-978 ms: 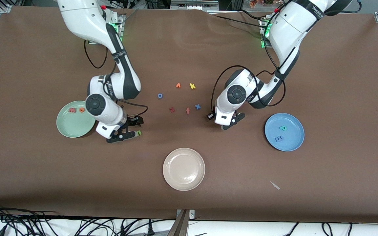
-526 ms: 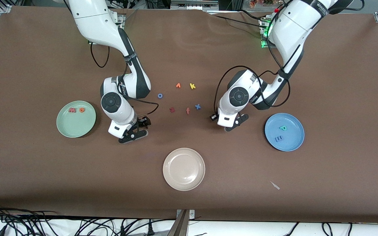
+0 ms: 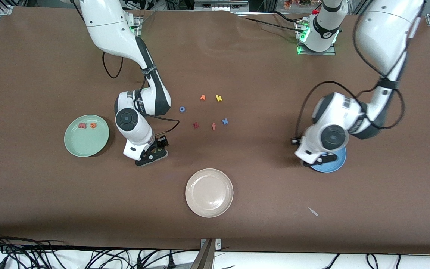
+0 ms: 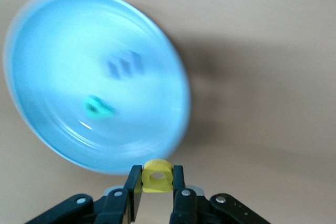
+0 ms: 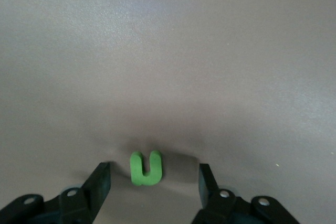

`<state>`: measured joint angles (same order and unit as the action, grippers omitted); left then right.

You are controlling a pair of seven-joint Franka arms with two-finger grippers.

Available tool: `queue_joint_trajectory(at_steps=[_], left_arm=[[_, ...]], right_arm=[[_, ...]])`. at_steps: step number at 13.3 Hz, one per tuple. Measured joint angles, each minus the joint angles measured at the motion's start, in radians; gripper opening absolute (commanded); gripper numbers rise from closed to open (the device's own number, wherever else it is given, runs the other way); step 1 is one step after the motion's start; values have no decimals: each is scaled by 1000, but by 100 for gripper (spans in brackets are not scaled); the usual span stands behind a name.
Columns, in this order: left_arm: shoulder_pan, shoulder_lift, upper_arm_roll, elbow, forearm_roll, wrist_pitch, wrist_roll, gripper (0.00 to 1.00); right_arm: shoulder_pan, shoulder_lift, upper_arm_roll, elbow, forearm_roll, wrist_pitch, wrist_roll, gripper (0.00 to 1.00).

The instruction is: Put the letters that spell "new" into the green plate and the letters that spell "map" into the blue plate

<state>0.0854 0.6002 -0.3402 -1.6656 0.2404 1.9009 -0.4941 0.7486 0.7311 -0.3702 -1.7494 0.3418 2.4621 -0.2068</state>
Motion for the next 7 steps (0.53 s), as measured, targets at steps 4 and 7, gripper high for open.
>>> queue_joint_trajectory(at_steps=[4, 7], left_arm=[[158, 26, 2, -5, 3, 37, 270, 49], [161, 53, -6, -5, 3, 56, 299, 100]], right_arm=[[0, 8, 0, 17, 0, 1, 0, 54], [0, 14, 0, 18, 0, 7, 0, 35]])
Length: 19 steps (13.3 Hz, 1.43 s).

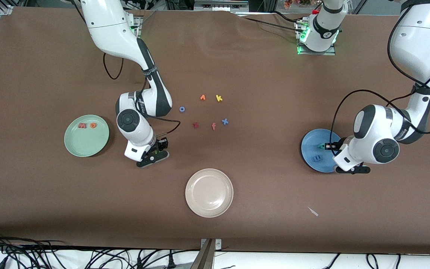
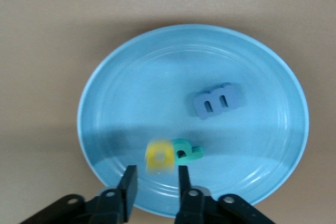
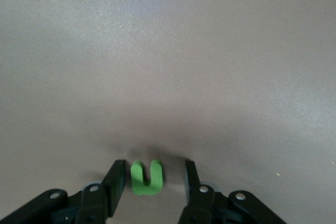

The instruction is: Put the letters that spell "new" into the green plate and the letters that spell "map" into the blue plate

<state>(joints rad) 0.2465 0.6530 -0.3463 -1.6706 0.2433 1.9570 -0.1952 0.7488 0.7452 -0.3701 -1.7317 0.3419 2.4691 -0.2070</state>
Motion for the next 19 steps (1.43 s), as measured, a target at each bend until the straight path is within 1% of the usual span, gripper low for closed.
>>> queue_joint_trajectory(at_steps=[4, 5, 6, 8, 10, 11, 13, 14, 15, 16, 17, 19], left_arm=[[-2, -6, -16, 22, 0, 1, 44, 100], [-2, -14, -20, 36, 0, -10, 73, 100], [-2, -34, -27, 52, 0, -45, 101, 100], [-2, -113, -65, 81, 0, -135, 128, 100], [-3, -213, -121, 100, 0, -223, 131, 100], [-4, -258, -148, 117, 0, -276, 131, 100], [-6, -323, -187, 183, -15, -427, 131, 100], [-7, -338, -190, 234, -48, -480, 130, 100], [-9, -351, -181, 280, -91, -513, 130, 100], [-25, -368, -156, 307, -126, -549, 131, 100], [-70, -388, -102, 316, -153, -588, 131, 100], [-188, -418, 32, 310, -175, -601, 129, 100]], right_arm=[[2, 0, 1, 5, 0, 4, 0, 25], [3, 0, 1, 5, 0, 4, 0, 18], [3, 0, 1, 5, 0, 4, 0, 12], [3, 0, 1, 7, 0, 3, 0, 4], [2, 1, 0, 27, 0, -38, 0, 3], [0, 1, -4, 56, 0, -98, 0, 3], [-20, -5, -23, 107, 0, -221, -42, 3], [-37, -14, -42, 113, 0, -270, -94, 3], [-53, -29, -71, 112, 0, -319, -150, 3], [-66, -47, -105, 108, 0, -369, -205, 3], [-76, -72, -139, 91, 0, -406, -259, 3], [-84, -128, -201, 20, 0, -432, -352, 3]])
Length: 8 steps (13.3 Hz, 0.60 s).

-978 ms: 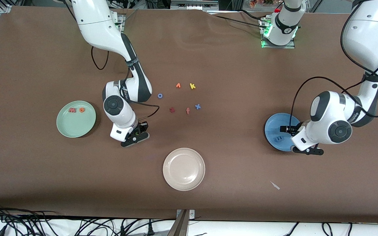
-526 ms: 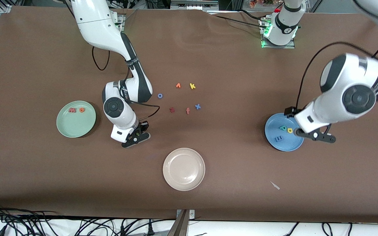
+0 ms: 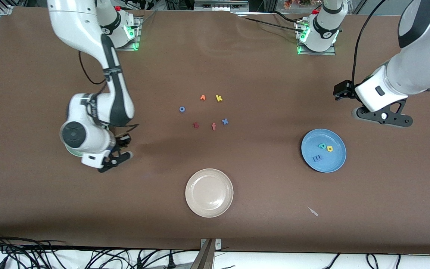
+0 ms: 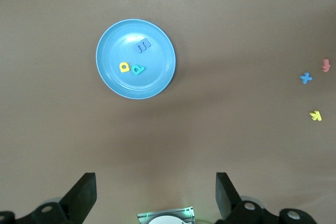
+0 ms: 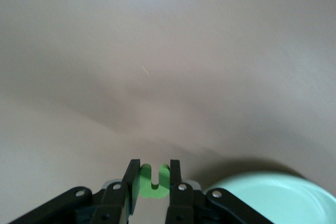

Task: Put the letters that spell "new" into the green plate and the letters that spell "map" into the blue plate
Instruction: 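Place green u on green plate while the left gripper withdraws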

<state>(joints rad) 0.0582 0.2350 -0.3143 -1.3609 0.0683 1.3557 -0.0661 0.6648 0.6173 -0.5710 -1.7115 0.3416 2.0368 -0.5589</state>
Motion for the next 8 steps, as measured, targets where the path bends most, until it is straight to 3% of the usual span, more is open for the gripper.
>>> queue_joint_trajectory(at_steps=[3, 4, 5, 6, 8], left_arm=[[-84, -42, 162, -78, -34, 113, 0, 100], [-89, -73, 203, -131, -43, 170, 4, 100], [-89, -108, 230, -179, -48, 203, 9, 100], [-89, -145, 247, -214, -50, 219, 11, 100], [-90, -217, 252, -261, -50, 223, 10, 100]], right_arm=[[-3, -48, -87, -135, -1, -5, -109, 6], [-6, -45, -112, -169, -2, -2, -132, 24], [-13, -36, -131, -189, -2, 2, -147, 92], [-26, -27, -140, -194, -2, 7, -154, 100], [-42, -21, -143, -186, -2, 12, -154, 100]])
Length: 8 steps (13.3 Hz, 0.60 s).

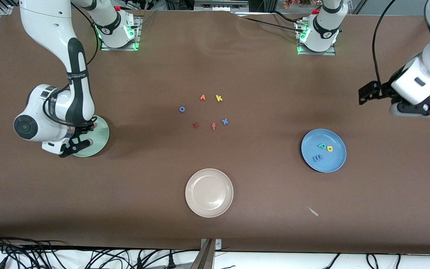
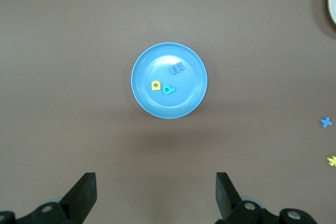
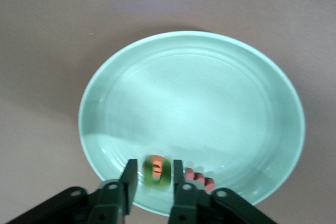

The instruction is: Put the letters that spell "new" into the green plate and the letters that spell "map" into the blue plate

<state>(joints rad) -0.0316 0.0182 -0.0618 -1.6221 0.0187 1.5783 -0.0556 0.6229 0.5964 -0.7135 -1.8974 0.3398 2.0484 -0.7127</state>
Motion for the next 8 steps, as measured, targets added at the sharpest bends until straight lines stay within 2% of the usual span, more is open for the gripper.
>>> queue_joint_trajectory(at_steps=[3, 8], left_arm=[[0, -45, 2, -35, 0, -8, -1, 100], [14, -45, 14, -47, 0, -9, -1, 100]], right_arm=[[47, -5, 1, 46, 0, -48, 86, 100], [133, -14, 1, 224, 0, -322, 342, 100]])
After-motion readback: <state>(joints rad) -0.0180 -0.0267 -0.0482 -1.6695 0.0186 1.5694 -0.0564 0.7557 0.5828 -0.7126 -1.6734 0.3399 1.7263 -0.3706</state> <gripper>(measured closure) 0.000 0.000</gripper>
